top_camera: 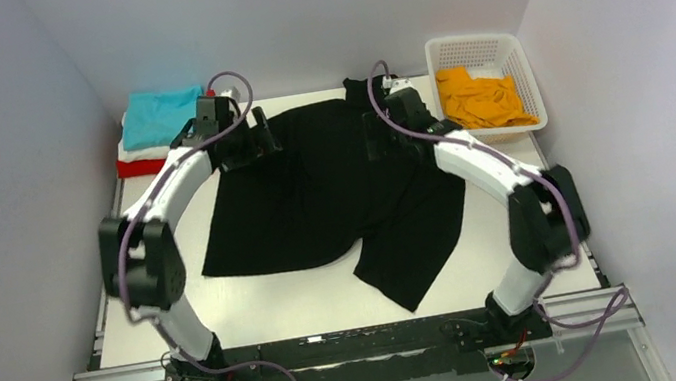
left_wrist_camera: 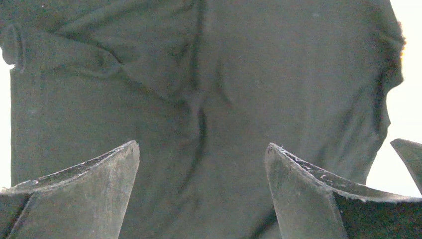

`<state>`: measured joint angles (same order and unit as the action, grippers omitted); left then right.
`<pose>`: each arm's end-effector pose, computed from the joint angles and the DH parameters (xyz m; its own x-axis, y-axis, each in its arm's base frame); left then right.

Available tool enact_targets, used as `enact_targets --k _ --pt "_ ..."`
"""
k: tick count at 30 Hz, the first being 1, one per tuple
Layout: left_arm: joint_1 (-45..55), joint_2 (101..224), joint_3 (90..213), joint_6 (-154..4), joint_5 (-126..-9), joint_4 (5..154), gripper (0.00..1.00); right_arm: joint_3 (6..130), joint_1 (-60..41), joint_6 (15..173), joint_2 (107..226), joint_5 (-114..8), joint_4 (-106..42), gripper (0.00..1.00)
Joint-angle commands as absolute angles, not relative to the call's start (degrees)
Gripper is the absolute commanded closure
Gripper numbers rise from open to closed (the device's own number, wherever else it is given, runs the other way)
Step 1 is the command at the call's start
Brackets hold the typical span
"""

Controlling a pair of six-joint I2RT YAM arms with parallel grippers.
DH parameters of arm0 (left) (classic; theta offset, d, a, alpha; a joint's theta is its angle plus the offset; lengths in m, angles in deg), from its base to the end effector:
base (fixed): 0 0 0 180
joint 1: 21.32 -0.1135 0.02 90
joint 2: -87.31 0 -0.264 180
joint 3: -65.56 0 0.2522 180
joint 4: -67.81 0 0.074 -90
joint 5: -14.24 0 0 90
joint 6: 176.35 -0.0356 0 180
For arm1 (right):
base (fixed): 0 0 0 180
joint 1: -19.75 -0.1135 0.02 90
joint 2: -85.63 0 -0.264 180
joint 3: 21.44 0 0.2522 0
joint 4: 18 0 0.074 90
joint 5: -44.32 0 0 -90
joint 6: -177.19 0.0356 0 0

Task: Fold and stack the t-shirts
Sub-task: Flatten out the tshirt

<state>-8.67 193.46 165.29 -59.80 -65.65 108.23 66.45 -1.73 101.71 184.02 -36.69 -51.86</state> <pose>0.4071 -0.0978 0.2593 -0.7854 -0.2747 -0.5547 -0.0205 0.9072 -0.4203 0.3599 0.1356 0.2524 -0.6944 -0.0071 -0.7195 -0.0864 0.9935 0.0735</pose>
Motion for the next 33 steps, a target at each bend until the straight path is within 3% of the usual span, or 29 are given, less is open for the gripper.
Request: enact_targets --k 1,10,18,22,26,31,33 --pt "-7.3 176.3 154.2 -56.8 -71.6 105.4 0.01 55.9 -4.0 103.0 171.0 -30.1 -40.3 0.00" --pt "-13.3 146.6 121.7 -37.9 -89.0 109.4 0.01 27.7 -2.5 115.4 144.0 -29.6 -22.3 0.00" --pt "-24.0 145.3 108.4 -34.2 -82.1 103.8 0.01 28.3 -2.2 115.2 145.2 -28.7 -25.7 0.00" --pt "-24.4 152.7 109.3 -32.4 -80.7 101.7 0.16 29.8 -2.2 116.3 148.1 -27.9 -27.9 0.00" --pt "-24.5 158.2 110.4 -31.6 -81.3 102.0 0.41 29.5 -2.2 116.6 148.4 -27.0 -27.7 0.00" --pt "-24.5 162.7 111.4 -31.0 -81.4 102.0 0.48 29.4 -2.2 116.7 147.9 -24.8 -28.3 0.00" --pt "-24.5 164.3 112.0 -31.4 -81.7 102.3 0.60 29.2 -2.2 116.8 147.8 -24.3 -28.2 0.00"
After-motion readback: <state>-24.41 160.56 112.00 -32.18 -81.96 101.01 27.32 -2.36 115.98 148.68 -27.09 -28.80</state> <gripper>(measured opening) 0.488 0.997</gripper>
